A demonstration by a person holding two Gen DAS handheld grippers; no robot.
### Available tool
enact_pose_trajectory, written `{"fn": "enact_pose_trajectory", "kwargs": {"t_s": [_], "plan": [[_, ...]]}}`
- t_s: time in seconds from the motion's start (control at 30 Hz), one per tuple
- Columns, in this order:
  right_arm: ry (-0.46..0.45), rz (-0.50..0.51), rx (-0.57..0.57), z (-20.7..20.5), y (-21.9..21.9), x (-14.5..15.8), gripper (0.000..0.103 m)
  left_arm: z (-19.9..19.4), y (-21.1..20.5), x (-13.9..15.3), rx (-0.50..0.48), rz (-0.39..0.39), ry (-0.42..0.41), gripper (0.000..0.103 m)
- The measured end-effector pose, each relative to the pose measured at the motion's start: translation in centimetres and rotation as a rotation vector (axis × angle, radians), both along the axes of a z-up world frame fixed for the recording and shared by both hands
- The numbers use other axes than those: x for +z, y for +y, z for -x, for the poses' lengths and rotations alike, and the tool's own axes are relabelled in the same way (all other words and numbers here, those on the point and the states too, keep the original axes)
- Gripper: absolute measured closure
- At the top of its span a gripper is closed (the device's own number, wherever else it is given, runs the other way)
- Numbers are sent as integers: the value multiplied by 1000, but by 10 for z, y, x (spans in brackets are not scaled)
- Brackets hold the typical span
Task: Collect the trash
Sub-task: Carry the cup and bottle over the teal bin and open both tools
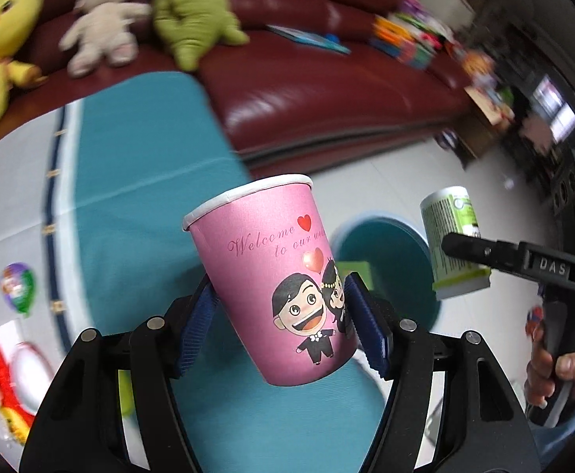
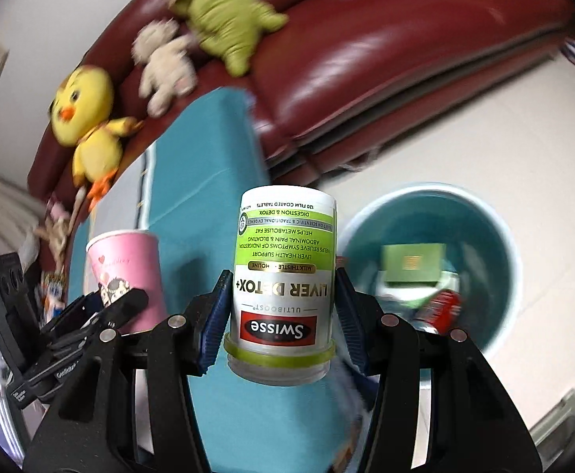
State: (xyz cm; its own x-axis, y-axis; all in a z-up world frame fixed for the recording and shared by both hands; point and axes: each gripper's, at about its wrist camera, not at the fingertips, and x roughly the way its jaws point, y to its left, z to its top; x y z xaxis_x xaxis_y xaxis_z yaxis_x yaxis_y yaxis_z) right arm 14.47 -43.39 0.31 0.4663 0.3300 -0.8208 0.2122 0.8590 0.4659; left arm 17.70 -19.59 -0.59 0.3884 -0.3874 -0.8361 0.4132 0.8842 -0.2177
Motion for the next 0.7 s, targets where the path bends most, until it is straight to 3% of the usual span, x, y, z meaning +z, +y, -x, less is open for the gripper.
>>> {"fn": "enact_pose_trajectory", "kwargs": {"t_s": [0.27, 0.67, 0.7], "plan": [[23, -17, -112, 32, -67, -24, 54, 8, -79, -31, -121, -49, 48, 36], [122, -30, -122, 33, -89, -78, 52, 7, -123, -66, -190, -96, 95, 35], [129, -38, -124, 32, -90, -82, 47, 6, -126, -69, -195, -98, 101, 35]]}}
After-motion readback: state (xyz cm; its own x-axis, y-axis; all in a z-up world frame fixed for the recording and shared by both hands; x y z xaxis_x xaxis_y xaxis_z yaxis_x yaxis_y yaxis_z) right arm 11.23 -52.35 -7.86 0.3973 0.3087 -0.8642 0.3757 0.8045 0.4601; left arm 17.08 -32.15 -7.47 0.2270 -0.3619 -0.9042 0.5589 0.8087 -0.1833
